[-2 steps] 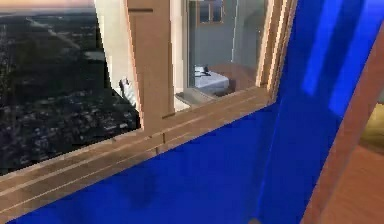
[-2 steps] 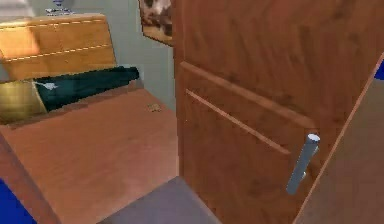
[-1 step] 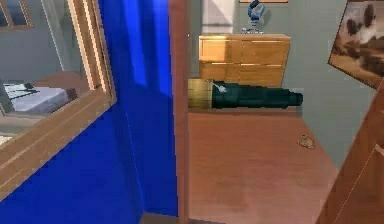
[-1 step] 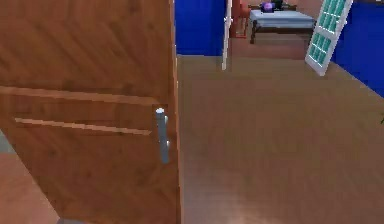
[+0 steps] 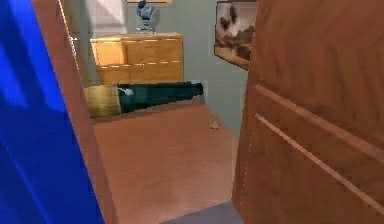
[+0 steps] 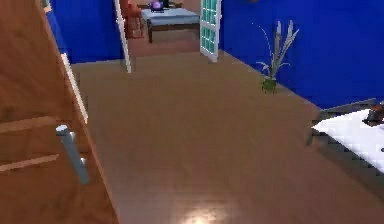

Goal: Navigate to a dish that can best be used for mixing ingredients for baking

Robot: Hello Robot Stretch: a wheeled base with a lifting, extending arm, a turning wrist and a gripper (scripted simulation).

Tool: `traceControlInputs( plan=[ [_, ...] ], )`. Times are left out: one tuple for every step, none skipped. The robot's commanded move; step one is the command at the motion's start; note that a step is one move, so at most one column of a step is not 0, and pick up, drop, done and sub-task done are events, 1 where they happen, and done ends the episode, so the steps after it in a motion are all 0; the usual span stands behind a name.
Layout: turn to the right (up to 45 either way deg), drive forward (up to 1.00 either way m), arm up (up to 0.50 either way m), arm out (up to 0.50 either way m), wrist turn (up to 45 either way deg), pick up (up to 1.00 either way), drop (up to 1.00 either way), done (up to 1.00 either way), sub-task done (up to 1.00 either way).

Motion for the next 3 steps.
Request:
traceControlInputs(
  plan=[
    [0.0,0.8,0.0,0.0,0.0,0.0,0.0,0.0,0.0],
    [-15.0,0.0,0.0,0.0,0.0,0.0,0.0,0.0,0.0],
    [0.0,0.15,0.0,0.0,0.0,0.0,0.0,0.0,0.0]
  ],
)
